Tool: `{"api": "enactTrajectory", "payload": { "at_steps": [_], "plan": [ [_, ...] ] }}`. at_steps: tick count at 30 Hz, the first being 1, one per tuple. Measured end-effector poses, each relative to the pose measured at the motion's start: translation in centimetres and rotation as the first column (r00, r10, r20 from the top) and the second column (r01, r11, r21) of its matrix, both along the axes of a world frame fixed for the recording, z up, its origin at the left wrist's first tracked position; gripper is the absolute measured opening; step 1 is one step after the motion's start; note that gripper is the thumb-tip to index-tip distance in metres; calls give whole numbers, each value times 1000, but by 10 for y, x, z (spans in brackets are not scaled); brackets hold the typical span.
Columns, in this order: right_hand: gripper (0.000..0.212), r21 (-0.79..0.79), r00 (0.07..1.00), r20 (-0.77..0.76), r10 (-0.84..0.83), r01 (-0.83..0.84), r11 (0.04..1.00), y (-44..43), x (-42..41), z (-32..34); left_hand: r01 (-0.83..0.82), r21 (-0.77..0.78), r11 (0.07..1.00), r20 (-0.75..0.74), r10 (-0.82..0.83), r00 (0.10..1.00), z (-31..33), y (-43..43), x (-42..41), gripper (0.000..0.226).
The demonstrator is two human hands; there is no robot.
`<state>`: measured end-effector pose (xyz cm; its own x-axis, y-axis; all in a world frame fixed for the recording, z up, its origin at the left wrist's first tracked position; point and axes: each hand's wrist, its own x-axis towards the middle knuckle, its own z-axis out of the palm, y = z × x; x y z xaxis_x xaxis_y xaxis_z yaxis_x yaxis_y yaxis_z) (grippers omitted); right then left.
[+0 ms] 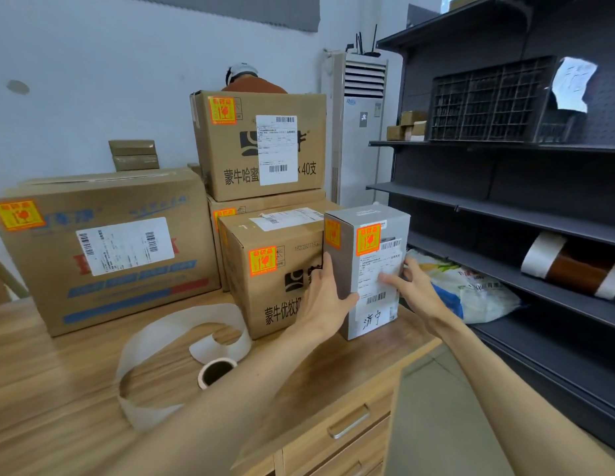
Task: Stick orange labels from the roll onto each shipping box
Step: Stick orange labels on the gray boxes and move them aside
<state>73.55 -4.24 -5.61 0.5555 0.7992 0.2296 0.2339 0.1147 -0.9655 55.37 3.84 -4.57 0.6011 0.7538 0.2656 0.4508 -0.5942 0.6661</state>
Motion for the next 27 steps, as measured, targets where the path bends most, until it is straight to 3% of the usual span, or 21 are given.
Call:
{"api": "enactTrajectory", "payload": {
  "at_steps": [4, 8, 11, 14, 17, 20, 23, 27],
  "plan": [
    [49, -62, 996, 87, -24, 30, 998, 0, -1, 0, -10, 16, 1000, -6, 10, 1000, -2, 4, 1, 100],
    [76, -166, 972, 177, -156, 186, 969, -11, -5, -1, 7, 14, 1000, 20, -7, 1000, 0, 5, -12, 92],
    [58, -175, 905, 320, -280, 347, 921, -26, -19, -1, 29, 67, 997, 66, -34, 997, 9, 6, -39, 70],
    [38, -138, 806, 530, -263, 389, 911, -40, -43, 1, 27, 170, 985, 30, -32, 999, 25, 5, -80, 50],
    [29, -139, 715, 688, -123, 297, 945, -41, -81, 5, 21, 250, 968, -42, -11, 999, 37, 7, -135, 38],
    [23, -163, 655, 754, 56, 104, 981, -28, -130, 10, -35, 299, 953, -143, 81, 986, 37, 17, -195, 28],
    [18, -233, 584, 775, 241, -90, 968, -6, -180, 14, -94, 273, 957, -177, 146, 973, 27, 24, -247, 19],
    [10, -314, 489, 781, 388, -230, 921, 18, -236, 11, -48, 199, 979, -210, 90, 974, 3, 13, -292, 19]
  ]
}}
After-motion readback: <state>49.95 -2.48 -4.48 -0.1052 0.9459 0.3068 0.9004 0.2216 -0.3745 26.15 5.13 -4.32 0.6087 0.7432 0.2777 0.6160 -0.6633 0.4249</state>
